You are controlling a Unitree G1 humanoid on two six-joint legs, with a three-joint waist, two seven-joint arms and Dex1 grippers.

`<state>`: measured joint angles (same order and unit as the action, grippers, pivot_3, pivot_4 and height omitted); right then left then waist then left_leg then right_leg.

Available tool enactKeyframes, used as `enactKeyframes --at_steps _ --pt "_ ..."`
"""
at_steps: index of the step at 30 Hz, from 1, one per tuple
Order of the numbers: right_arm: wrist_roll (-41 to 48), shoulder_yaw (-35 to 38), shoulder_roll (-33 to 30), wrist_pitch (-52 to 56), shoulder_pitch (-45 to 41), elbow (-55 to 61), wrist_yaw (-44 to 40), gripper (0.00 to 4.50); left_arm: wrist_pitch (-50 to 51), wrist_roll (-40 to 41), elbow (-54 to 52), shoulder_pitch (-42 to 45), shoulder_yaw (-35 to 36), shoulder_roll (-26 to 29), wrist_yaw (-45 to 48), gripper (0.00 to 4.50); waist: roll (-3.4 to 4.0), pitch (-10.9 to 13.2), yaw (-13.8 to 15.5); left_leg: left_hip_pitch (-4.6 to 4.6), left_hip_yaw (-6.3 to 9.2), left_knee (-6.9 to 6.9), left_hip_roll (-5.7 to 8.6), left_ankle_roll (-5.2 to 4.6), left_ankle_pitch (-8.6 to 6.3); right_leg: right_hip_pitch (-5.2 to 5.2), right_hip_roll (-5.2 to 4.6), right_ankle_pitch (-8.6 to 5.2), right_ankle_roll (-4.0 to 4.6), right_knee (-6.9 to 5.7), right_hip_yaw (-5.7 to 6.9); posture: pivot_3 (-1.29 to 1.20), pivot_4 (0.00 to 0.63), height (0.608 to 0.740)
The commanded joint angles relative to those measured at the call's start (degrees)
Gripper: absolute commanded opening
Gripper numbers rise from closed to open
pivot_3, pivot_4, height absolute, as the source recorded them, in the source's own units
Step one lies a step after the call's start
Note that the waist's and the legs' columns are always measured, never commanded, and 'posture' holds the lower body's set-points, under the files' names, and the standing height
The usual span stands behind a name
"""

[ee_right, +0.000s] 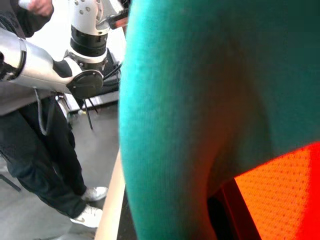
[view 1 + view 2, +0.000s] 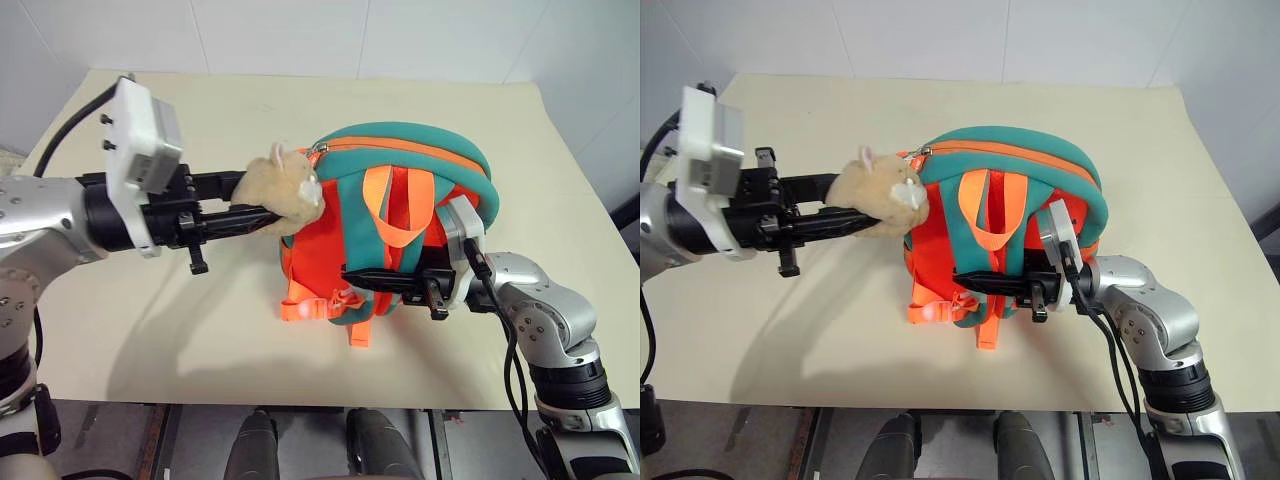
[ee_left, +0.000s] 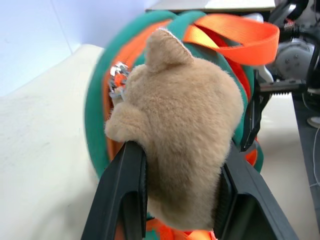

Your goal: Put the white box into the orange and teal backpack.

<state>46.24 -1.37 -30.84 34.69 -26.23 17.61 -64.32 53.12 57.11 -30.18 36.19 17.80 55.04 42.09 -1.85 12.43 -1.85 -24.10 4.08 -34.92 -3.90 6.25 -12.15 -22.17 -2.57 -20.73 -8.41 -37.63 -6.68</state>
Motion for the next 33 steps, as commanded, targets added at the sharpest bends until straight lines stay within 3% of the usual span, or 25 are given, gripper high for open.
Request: enactKeyframes --at_steps 1,5,13,33 --pt "2.4 2.9 0.4 -1.5 0.6 2.7 0.1 0.00 -1.3 3.2 4.2 -0.4 6.5 1.2 3.0 1.14 0.00 0.0 -0.1 0.00 0.00 0.02 0.00 0.00 0.00 -0.01 0.00 0.00 0.00 0.00 0.00 0.00 0.150 0.740" --pt "3.9 3.9 1.0 -1.4 0.8 3.4 1.1 0.00 -2.2 4.4 9.8 -1.9 9.6 0.7 5.4 1.14 0.01 0.0 -0.2 -0.02 -0.01 0.09 0.00 0.00 0.00 -0.08 0.00 -0.01 0.02 0.00 0.00 0.00 0.150 0.740" --pt "9.0 6.3 2.7 -0.5 0.2 4.6 4.6 0.00 -4.5 -0.1 15.5 -7.7 7.9 3.7 14.2 1.09 0.01 0.0 -0.5 -0.04 -0.04 0.35 -0.02 0.04 0.02 -0.21 -0.01 -0.05 0.09 0.00 -0.01 0.00 0.150 0.740" --pt "10.5 5.0 1.6 0.6 1.8 6.5 5.5 0.00 -10.6 -13.6 22.4 -10.8 -5.8 5.7 27.6 1.09 0.01 0.0 -1.2 -0.01 -0.07 0.60 -0.03 0.07 0.05 -0.28 -0.01 -0.12 0.17 0.00 0.01 0.00 0.150 0.740"
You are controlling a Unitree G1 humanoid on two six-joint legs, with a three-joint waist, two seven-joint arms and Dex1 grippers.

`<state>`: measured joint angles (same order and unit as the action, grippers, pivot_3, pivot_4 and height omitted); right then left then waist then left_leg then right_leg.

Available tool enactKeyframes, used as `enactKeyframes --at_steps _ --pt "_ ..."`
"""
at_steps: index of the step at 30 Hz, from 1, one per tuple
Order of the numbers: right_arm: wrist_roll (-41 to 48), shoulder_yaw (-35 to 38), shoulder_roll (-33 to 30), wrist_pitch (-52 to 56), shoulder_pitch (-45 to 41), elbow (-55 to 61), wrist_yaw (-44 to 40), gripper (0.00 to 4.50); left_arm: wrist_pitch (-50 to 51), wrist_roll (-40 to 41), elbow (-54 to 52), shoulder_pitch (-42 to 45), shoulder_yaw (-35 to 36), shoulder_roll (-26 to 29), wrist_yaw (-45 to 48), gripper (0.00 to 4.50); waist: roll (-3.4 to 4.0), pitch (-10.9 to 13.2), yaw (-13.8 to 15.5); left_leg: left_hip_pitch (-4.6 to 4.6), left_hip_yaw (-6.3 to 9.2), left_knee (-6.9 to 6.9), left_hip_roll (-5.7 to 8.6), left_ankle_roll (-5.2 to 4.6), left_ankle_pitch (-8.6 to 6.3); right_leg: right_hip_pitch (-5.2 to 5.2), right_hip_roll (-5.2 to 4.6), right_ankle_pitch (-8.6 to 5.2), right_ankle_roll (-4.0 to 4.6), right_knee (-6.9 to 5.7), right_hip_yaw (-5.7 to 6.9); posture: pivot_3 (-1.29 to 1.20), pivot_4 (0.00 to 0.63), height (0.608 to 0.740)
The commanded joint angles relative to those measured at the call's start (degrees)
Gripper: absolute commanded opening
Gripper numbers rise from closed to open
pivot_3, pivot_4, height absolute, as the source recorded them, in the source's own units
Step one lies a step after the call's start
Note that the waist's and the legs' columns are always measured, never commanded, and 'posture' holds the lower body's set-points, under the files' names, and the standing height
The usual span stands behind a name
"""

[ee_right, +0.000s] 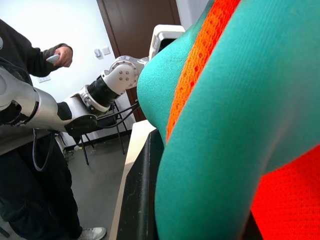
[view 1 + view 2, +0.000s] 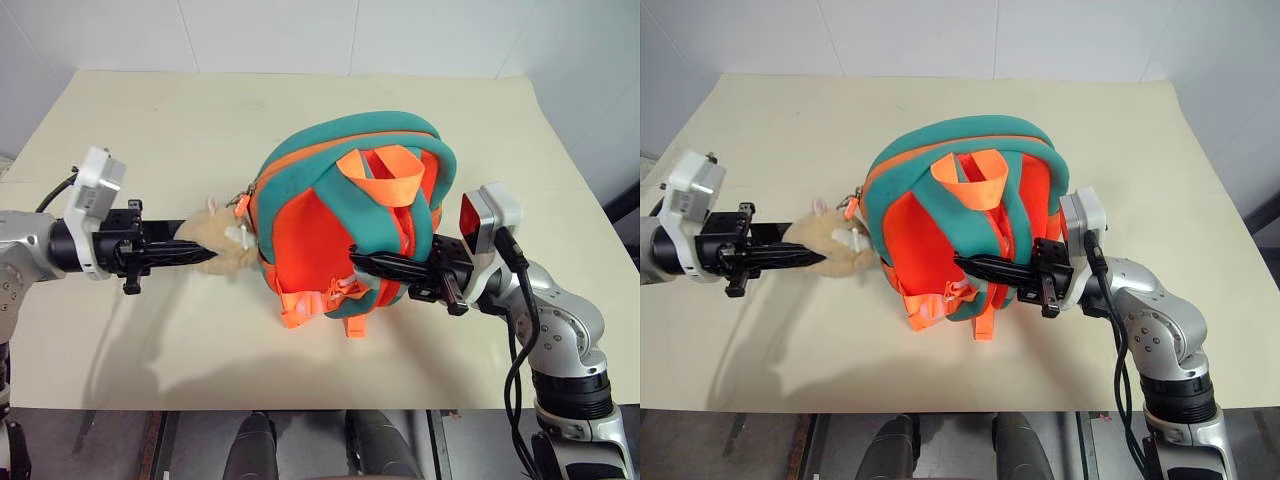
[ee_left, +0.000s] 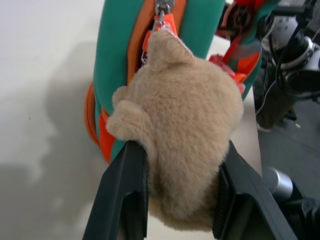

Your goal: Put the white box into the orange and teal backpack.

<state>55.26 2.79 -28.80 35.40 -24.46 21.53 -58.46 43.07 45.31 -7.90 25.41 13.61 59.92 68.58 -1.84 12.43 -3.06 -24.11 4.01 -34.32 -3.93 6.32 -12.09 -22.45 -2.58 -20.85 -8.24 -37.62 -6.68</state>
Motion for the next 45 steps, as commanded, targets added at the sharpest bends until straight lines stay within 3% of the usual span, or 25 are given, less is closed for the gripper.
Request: enactKeyframes --at_steps 1,12,20,27,35,38,39,43,45 --pt "1.5 0.7 -0.3 0.0 0.2 2.8 -0.3 0.00 -0.8 -2.6 0.2 -0.1 -2.7 0.7 1.6 1.09 0.00 0.0 0.0 0.00 0.00 0.00 0.00 0.00 0.00 0.00 0.00 0.00 0.00 0.00 0.00 0.00 0.150 0.740" --pt "1.4 0.3 -0.3 0.5 1.1 4.1 -0.4 0.00 -6.7 -13.8 4.6 2.4 -13.8 0.9 7.2 1.09 0.00 0.0 0.1 -0.01 0.00 0.00 0.00 -0.01 0.01 0.00 0.00 0.00 0.00 -0.01 0.00 0.00 0.150 0.740" --pt "0.7 -0.6 -0.1 0.3 1.4 4.4 -0.4 0.00 -14.1 -23.9 12.9 7.6 -22.0 -3.2 8.3 1.09 0.00 0.0 0.1 0.01 0.00 -0.01 0.00 -0.02 0.02 0.02 0.01 0.00 0.00 -0.03 0.01 0.00 0.150 0.740" --pt "0.3 -1.2 -1.4 1.7 1.8 7.0 1.7 0.00 -18.8 -25.7 17.7 10.0 -20.2 -7.5 6.6 1.08 0.00 0.0 0.2 0.01 0.01 -0.08 0.00 -0.03 0.03 0.02 0.01 0.00 0.00 -0.11 0.01 0.00 0.150 0.740" --pt "2.1 -1.7 -1.3 3.4 1.8 9.2 4.1 0.00 -20.0 -27.6 19.8 10.8 -20.0 -9.1 5.4 1.08 -0.01 0.0 0.6 0.01 0.03 -0.31 0.00 -0.05 0.05 0.09 0.01 0.03 -0.05 -0.23 0.02 0.00 0.150 0.740" --pt "-0.2 -2.3 -4.3 5.3 1.0 9.4 5.4 0.00 -22.4 -27.1 19.6 9.9 -17.3 -9.0 4.5 1.08 -0.01 0.0 0.7 0.01 0.03 -0.35 0.00 -0.05 0.05 0.09 0.01 0.04 -0.06 -0.27 0.02 0.00 0.150 0.740" --pt "-0.7 -2.1 -5.4 5.8 0.7 9.3 5.6 0.00 -22.8 -26.8 19.5 9.6 -16.7 -8.6 4.8 1.43 -0.01 0.0 0.7 0.00 0.03 -0.37 0.01 -0.05 0.05 0.08 0.01 0.04 -0.06 -0.27 0.01 0.00 0.150 0.740" --pt "-2.1 0.3 -10.0 5.2 0.6 7.9 3.9 1.30 -19.7 -24.5 17.7 7.6 -12.8 -6.4 5.1 2.71 -0.01 0.0 0.9 0.00 0.03 -0.36 0.01 -0.06 0.05 0.07 0.01 0.04 -0.06 -0.26 0.01 0.00 0.150 0.740" --pt "-3.5 1.6 -12.3 4.3 1.1 6.9 3.2 2.03 -23.1 -24.7 17.5 5.8 -9.7 -5.9 3.8 3.39 -0.01 0.0 0.9 0.00 0.02 -0.32 0.01 -0.06 0.05 0.06 0.01 0.03 -0.06 -0.23 0.00 0.00 0.150 0.740"
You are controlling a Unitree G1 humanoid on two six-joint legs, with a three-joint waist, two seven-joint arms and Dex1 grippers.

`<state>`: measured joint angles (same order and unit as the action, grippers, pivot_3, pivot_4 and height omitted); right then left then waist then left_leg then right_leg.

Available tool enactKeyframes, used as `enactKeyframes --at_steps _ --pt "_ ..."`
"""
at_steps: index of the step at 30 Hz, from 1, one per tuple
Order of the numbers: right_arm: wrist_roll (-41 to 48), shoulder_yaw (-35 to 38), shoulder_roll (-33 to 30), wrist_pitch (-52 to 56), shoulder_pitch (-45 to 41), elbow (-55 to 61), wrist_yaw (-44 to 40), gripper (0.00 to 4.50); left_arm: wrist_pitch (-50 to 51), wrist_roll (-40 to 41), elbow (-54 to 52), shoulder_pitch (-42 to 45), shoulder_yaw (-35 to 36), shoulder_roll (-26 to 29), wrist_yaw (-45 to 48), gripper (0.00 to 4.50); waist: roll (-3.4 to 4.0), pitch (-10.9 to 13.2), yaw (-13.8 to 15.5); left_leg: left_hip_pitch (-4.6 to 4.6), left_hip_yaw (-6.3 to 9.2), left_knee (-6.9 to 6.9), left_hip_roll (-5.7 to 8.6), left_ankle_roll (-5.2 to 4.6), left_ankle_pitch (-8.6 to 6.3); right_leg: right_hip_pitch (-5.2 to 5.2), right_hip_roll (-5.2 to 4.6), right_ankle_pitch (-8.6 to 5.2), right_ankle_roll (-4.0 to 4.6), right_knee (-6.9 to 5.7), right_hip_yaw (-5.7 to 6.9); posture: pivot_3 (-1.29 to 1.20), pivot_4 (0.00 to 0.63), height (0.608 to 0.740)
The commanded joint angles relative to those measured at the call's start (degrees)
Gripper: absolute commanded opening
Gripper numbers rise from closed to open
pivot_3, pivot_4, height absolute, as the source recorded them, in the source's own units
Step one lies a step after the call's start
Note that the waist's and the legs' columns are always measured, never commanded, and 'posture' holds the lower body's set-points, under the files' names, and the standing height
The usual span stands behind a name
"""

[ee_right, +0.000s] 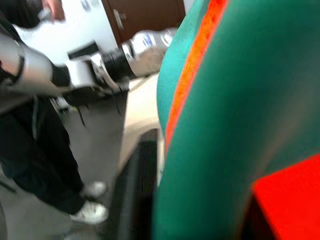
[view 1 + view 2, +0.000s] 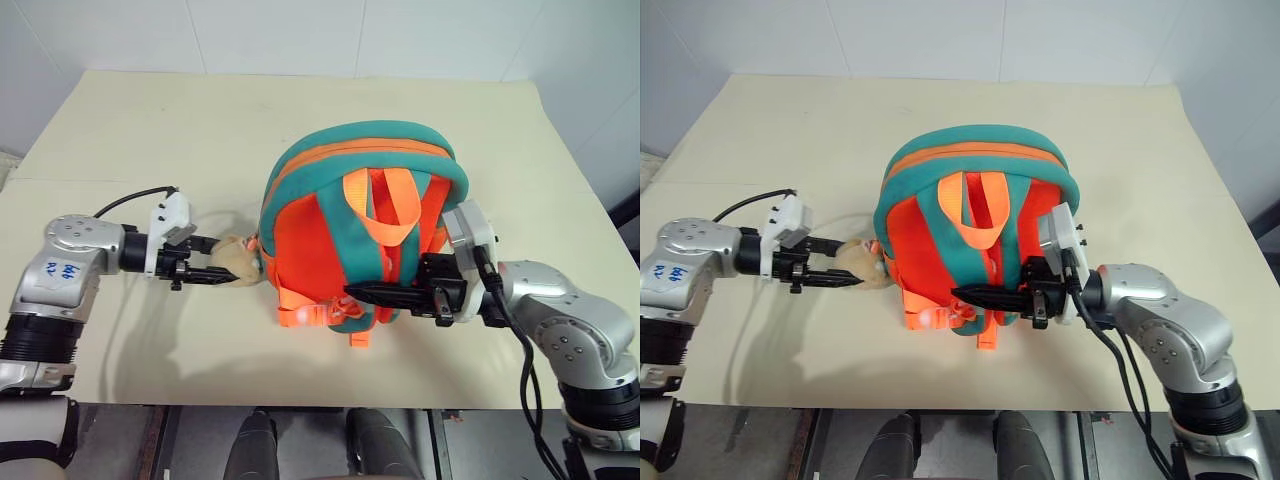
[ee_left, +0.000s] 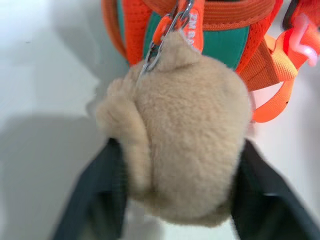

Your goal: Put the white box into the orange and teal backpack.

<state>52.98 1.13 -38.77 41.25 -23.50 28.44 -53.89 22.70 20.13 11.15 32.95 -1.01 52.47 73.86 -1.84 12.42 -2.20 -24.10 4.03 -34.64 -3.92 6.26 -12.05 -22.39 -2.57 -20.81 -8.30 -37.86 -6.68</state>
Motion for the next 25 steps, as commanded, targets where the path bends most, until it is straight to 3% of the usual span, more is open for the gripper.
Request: enactKeyframes --at_steps 1,4,9,14,18,25 --pt "-3.1 4.4 -4.5 -2.8 0.9 -1.0 -2.5 2.38 -5.3 0.8 -1.0 -3.0 7.4 1.7 -2.1 3.71 0.00 0.0 0.1 -0.01 0.00 0.00 0.00 0.00 0.00 0.00 0.00 0.00 0.00 0.01 0.00 0.00 0.150 0.740" --pt "-7.2 7.9 -9.9 -6.0 3.5 -4.0 -5.9 3.40 -9.0 3.3 0.8 -5.5 13.1 1.9 -0.4 4.50 0.00 0.0 0.5 -0.02 -0.01 0.02 0.00 -0.02 -0.02 0.00 -0.01 0.00 0.00 0.09 0.00 0.00 0.150 0.740" --pt "-13.0 15.3 -18.2 -11.2 10.6 -9.4 -12.1 4.45 -15.3 8.5 5.3 -7.1 21.1 0.5 3.7 4.50 0.00 0.0 1.0 -0.03 -0.02 0.01 0.01 -0.03 -0.02 0.03 -0.02 -0.01 0.01 0.12 0.03 0.00 0.150 0.740" --pt "-18.1 18.3 -21.9 -17.6 11.8 -18.1 -15.9 4.45 -17.8 12.0 10.5 -5.1 23.9 -0.5 8.0 4.50 0.00 0.0 0.5 0.03 -0.05 -0.08 0.01 -0.04 -0.02 0.09 -0.03 0.01 -0.01 0.09 0.02 0.00 0.150 0.740" --pt "-18.0 21.3 -19.8 -22.3 7.2 -26.0 -15.7 4.45 -18.4 14.8 14.3 -5.7 26.4 -0.1 13.0 4.50 0.02 0.0 -0.3 0.06 -0.10 -0.10 0.01 -0.06 0.00 0.08 -0.03 0.06 -0.01 0.04 -0.02 0.00 0.150 0.740" --pt "-18.1 21.7 -18.7 -24.5 5.8 -29.8 -17.4 4.45 -18.1 15.9 12.6 -7.3 27.5 0.0 12.6 4.50 0.03 0.0 -0.5 0.04 -0.08 -0.06 0.00 -0.05 0.00 0.07 -0.03 0.06 -0.02 0.05 -0.01 0.00 0.150 0.740"
